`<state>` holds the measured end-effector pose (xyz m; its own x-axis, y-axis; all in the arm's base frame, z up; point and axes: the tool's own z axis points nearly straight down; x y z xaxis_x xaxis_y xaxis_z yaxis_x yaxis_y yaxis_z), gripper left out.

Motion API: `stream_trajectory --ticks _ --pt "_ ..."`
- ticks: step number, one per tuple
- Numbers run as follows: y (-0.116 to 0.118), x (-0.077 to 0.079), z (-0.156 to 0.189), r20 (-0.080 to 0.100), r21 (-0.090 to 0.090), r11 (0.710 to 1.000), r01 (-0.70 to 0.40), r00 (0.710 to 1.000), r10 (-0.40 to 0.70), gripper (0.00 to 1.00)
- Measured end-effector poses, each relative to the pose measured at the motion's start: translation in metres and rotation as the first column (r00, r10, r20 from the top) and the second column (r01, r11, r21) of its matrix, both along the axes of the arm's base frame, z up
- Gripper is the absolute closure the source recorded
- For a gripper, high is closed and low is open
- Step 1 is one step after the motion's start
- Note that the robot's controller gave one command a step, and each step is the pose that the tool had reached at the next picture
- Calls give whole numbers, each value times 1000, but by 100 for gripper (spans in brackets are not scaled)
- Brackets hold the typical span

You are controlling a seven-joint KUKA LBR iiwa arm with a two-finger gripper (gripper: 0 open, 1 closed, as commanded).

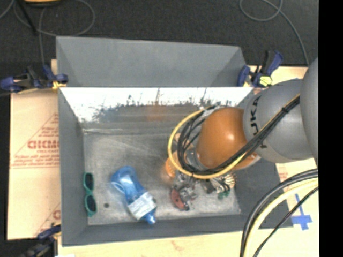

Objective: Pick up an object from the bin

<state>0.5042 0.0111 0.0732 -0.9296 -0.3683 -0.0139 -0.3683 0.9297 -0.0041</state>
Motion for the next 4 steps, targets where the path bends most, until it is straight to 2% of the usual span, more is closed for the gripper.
stream_trajectory --ticks 1,2,3,4 --pt "16 -9 0 -3 -6 995 -97 995 97 100" --pt "39 -1 122 -11 -2 1000 -22 1000 22 100" --pt "39 -1 122 -12 -1 1000 -22 1000 22 100" --pt "20 22 188 -14 -2 997 -75 997 75 100"
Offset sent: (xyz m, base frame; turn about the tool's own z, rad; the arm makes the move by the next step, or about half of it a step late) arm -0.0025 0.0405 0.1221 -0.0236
